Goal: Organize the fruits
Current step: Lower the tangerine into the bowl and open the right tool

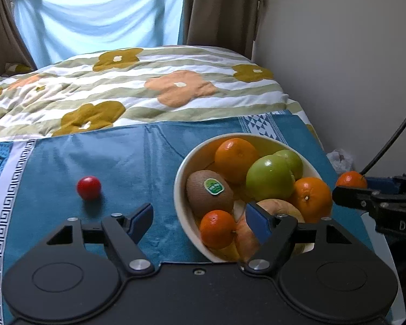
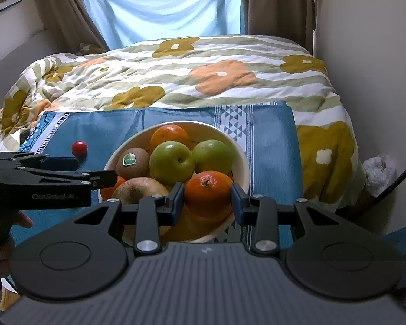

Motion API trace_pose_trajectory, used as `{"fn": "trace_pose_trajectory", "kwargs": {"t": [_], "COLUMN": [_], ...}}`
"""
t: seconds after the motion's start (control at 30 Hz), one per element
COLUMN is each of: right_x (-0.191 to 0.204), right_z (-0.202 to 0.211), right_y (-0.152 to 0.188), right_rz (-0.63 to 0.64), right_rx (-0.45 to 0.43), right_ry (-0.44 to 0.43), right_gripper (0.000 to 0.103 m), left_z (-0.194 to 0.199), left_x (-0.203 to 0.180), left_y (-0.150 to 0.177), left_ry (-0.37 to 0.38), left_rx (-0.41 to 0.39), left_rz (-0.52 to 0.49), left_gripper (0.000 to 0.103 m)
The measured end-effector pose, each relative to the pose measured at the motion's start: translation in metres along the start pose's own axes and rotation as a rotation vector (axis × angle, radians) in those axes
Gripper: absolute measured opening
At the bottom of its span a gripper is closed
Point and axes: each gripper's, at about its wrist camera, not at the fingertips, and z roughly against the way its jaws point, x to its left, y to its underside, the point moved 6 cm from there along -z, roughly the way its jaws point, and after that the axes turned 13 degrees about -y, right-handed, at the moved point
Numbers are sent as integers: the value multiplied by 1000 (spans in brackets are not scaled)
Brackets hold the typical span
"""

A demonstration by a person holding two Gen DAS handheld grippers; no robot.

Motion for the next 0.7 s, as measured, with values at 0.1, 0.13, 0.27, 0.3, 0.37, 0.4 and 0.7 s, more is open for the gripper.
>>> {"fn": "trace_pose_trajectory", "kwargs": {"t": [0.1, 0.13, 0.27, 0.3, 0.37, 0.4, 0.7], "right_x": [4, 6, 17, 20, 27, 30, 58], "right_z": [-1, -2, -6, -8, -14, -17, -49], "right_y": [-4, -6, -15, -17, -20, -21, -28], "right_rz": [12, 16, 40, 48, 60, 67, 140], "right_rx": [-3, -4, -6, -6, -5, -3, 13], "right_ry": [-11, -15, -42, -49, -63, -72, -127], "right_gripper": [52, 52, 52, 52, 52, 52, 52], "left_z": [7, 10, 23, 26, 32, 34, 44], "left_x": [7, 9, 22, 25, 33, 37, 66], "left_y": [0, 0, 0, 1, 2, 2, 6], "left_ry": [-13, -16, -55, -62, -78, -86, -139], "left_rx": [-4, -6, -30, -36, -45, -48, -51], "left_rz": [10, 12, 14, 18, 31, 37, 88], "left_gripper": [79, 79, 79, 79, 79, 79, 79]}}
